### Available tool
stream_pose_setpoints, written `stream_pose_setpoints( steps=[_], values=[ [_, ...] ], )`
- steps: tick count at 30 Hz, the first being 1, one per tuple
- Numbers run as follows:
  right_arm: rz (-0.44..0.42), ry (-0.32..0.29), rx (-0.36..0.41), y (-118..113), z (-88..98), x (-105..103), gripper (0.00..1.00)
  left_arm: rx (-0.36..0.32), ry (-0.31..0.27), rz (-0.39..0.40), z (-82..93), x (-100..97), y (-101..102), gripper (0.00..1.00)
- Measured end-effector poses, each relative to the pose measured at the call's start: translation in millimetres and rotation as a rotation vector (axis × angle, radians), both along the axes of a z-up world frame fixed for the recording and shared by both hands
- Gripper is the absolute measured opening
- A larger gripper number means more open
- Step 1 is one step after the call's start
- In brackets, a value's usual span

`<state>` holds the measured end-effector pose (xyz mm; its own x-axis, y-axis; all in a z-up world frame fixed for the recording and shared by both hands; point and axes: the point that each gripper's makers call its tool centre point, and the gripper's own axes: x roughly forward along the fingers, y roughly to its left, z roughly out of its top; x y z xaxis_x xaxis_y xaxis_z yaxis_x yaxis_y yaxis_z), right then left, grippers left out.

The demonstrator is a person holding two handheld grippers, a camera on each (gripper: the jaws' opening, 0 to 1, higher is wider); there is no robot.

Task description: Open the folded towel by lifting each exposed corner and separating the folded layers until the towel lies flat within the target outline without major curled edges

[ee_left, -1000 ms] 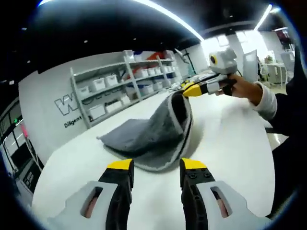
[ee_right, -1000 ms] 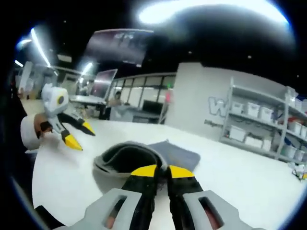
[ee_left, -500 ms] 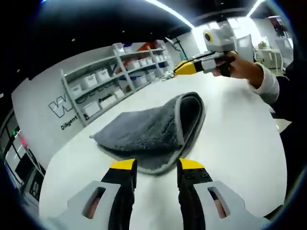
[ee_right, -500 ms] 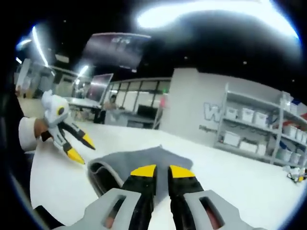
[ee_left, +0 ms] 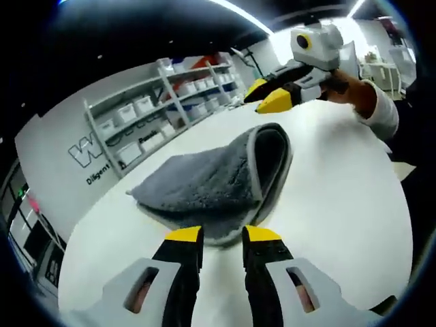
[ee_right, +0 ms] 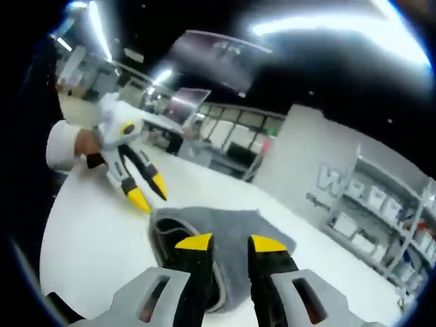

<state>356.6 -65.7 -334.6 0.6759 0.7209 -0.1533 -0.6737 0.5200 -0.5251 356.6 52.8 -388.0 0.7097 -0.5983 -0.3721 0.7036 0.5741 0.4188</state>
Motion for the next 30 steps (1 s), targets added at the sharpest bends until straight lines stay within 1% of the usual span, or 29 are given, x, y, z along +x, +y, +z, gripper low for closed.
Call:
stream_pose_setpoints(
  steps=[2,6,7,8,11,16,19,21,24,26,28,30],
  values=[
    [0.007,-0.006,-0.028,7.1,-5.6,-0.2,0.17,0.0,-0.002,-0.004,-0.1,-1.2,-2.3,0.22],
    [0.034,-0.013,-0.086,20.8,-15.9,-2.7,0.19,0.021,0.005,-0.011,-2.6,-1.6,-4.5,0.2],
    [0.043,-0.013,-0.106,24.7,-19.5,-3.9,0.2,0.027,0.003,-0.012,-3.9,-0.8,-3.9,0.2],
    [0.045,-0.02,-0.127,28.0,-23.7,-5.7,0.2,0.033,-0.01,-0.009,-3.4,0.2,-3.5,0.19],
    [0.029,-0.045,-0.17,31.0,-28.8,-2.7,0.2,0.042,-0.019,-0.013,-4.9,1.5,-4.8,0.19],
    [0.016,-0.077,-0.201,32.4,-29.2,-0.2,0.19,0.061,-0.02,-0.021,-8.5,2.1,-5.3,0.19],
    [-0.018,-0.101,-0.24,30.8,-30.7,5.9,0.18,0.061,-0.019,-0.022,-8.7,1.5,-6.2,0.19],
    [-0.023,-0.11,-0.241,33.0,-29.7,6.7,0.18,0.064,-0.021,-0.023,-9.6,1.8,-6.0,0.19],
    [-0.032,-0.103,-0.218,36.6,-29.0,8.6,0.16,0.065,-0.021,-0.022,-10.5,2.6,-5.7,0.19],
    [-0.046,-0.103,-0.216,36.9,-29.2,11.3,0.13,0.066,-0.022,-0.021,-10.6,3.0,-5.4,0.19],
    [-0.058,-0.103,-0.21,36.4,-27.7,12.3,0.08,0.067,-0.025,-0.025,-10.5,1.8,-6.8,0.2],
    [-0.042,-0.075,-0.162,40.1,-25.9,9.3,0.08,0.07,-0.032,-0.026,-9.8,1.9,-6.3,0.21]
  ],
)
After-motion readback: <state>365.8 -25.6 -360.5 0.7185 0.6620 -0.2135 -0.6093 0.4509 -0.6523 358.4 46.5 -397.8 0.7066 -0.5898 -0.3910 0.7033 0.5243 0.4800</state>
